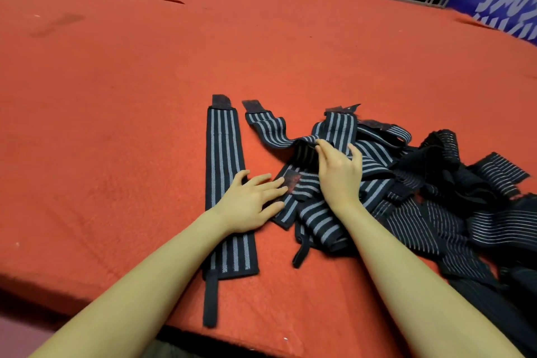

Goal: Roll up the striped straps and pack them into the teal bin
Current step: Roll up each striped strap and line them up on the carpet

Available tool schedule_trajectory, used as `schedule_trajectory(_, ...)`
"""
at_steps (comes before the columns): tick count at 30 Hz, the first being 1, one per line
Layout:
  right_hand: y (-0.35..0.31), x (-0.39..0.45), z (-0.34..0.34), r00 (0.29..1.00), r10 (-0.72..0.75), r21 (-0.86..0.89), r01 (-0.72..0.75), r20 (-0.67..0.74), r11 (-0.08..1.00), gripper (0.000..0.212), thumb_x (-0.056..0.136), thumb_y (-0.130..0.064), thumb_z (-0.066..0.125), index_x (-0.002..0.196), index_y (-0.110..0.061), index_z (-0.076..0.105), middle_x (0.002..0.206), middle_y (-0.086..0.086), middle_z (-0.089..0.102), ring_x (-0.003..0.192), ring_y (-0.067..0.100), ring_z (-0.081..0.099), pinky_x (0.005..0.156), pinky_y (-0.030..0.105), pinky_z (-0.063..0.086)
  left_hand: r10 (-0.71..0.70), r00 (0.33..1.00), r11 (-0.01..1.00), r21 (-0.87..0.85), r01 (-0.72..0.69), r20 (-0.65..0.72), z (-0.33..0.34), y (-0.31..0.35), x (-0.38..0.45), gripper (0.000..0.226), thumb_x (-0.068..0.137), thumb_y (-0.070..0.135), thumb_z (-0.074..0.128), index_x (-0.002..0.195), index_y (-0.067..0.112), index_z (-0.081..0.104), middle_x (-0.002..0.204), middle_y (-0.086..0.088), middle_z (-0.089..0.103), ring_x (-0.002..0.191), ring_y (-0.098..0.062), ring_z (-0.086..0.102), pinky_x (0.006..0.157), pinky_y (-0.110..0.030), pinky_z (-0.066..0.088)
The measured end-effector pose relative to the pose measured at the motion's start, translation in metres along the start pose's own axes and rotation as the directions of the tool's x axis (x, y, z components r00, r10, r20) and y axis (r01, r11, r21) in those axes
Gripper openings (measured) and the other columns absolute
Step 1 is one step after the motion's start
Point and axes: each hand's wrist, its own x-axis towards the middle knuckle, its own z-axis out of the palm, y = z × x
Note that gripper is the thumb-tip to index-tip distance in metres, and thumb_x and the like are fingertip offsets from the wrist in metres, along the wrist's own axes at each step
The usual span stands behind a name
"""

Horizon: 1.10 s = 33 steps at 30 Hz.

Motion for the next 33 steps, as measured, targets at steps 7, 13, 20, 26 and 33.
schedule_trajectory(7, -0.015, -0.003, -0.016, 0.995, -0.063, 0.037, 0.066, -0.078, 0.997, 0.023, 0.097, -0.018, 0.047, 0.103, -0.010, 0.068, 0.075, -0.004, 0.070, 0.057, 0.014, 0.057, 0.078, 0.032, 0.032, -0.088, 0.972, 0.993, -0.101, 0.067, -0.220, -0.005, 0.005, 0.000, 0.054, 0.095, 0.048, 0.022, 0.135, 0.025, 0.050, 0.142, 0.008, 0.048, 0.132, -0.010, 0.038, 0.108, -0.034, 0.010)
schedule_trajectory(13, -0.010, 0.012, -0.020, 0.996, -0.004, -0.127, 0.015, 0.086, 0.992, 0.051, 0.071, 0.006, 0.049, 0.115, -0.013, 0.066, 0.109, 0.011, 0.065, 0.084, 0.029, 0.061, 0.081, 0.040, 0.023, -0.280, 0.906, 0.957, -0.162, 0.239, -0.319, -0.032, -0.011, 0.026, 0.046, 0.100, 0.031, 0.039, 0.145, 0.024, 0.034, 0.150, 0.004, 0.035, 0.135, -0.014, 0.034, 0.108, -0.038, 0.017)
schedule_trajectory(20, -0.039, 0.049, 0.003, 0.891, -0.120, -0.135, 0.198, 0.437, 0.971, 0.046, 0.090, -0.049, 0.043, 0.117, -0.019, 0.064, 0.126, 0.001, 0.060, 0.115, 0.023, 0.055, 0.095, 0.046, 0.016, -0.372, 0.889, 0.928, -0.073, 0.367, -0.268, -0.037, -0.037, 0.058, 0.044, 0.101, 0.032, 0.035, 0.144, 0.024, 0.036, 0.152, 0.005, 0.034, 0.138, -0.014, 0.031, 0.107, -0.039, 0.018)
schedule_trajectory(26, -0.040, 0.061, 0.054, 0.676, -0.115, -0.147, 0.318, 0.728, 0.936, 0.089, 0.070, -0.086, 0.034, 0.125, -0.019, 0.054, 0.126, 0.000, 0.057, 0.121, 0.023, 0.046, 0.105, 0.051, 0.008, -0.317, 0.931, 0.946, 0.009, 0.323, -0.181, -0.031, -0.075, 0.083, 0.044, 0.102, 0.032, 0.033, 0.145, 0.030, 0.033, 0.154, 0.008, 0.029, 0.141, -0.014, 0.023, 0.111, -0.042, 0.013)
schedule_trajectory(33, -0.023, 0.054, 0.086, 0.911, -0.322, 0.009, 0.331, 0.256, 0.944, 0.038, 0.089, -0.051, 0.045, 0.085, -0.028, 0.074, 0.086, -0.010, 0.069, 0.077, 0.017, 0.064, 0.092, 0.043, 0.023, -0.262, 0.942, 0.960, -0.151, 0.234, -0.208, -0.029, -0.107, 0.106, 0.038, 0.103, 0.031, 0.032, 0.140, 0.032, 0.043, 0.152, 0.010, 0.032, 0.141, -0.010, 0.021, 0.109, -0.036, 0.008)
